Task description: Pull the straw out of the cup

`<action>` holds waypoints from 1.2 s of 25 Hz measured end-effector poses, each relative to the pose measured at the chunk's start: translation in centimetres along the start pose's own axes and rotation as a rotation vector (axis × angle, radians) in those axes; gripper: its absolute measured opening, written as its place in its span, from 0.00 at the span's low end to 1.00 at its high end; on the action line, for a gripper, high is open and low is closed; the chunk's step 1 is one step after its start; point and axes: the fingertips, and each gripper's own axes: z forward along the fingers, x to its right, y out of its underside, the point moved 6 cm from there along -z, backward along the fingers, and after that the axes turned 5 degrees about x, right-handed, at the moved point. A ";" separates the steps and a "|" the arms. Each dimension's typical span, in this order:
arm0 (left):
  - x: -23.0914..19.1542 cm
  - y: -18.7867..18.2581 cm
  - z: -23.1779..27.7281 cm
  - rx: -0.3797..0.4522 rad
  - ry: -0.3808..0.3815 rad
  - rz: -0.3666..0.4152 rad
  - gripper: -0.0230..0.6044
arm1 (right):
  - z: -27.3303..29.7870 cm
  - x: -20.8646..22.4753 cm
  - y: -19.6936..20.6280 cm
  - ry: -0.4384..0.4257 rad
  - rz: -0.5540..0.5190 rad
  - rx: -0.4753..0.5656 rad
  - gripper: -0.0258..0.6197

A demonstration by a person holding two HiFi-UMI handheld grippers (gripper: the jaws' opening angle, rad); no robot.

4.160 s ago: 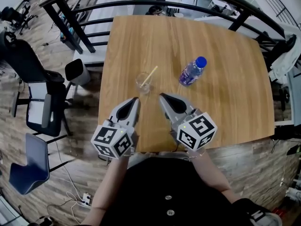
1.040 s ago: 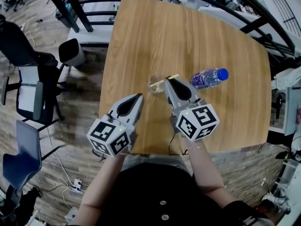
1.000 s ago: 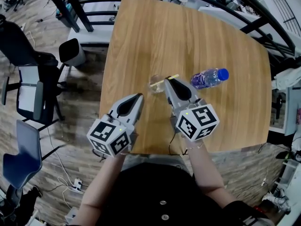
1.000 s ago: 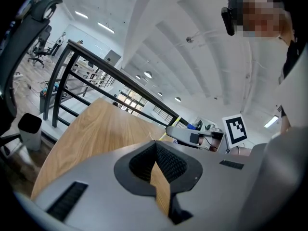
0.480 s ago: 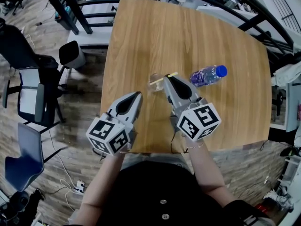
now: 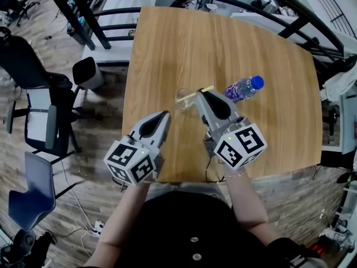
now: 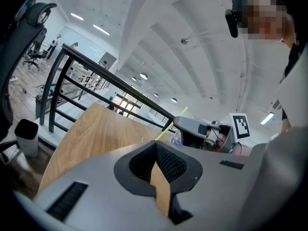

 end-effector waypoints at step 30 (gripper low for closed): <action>2.7 -3.4 -1.2 0.090 0.035 0.029 0.06 | -6.8 -2.6 -7.0 -0.023 0.045 0.309 0.07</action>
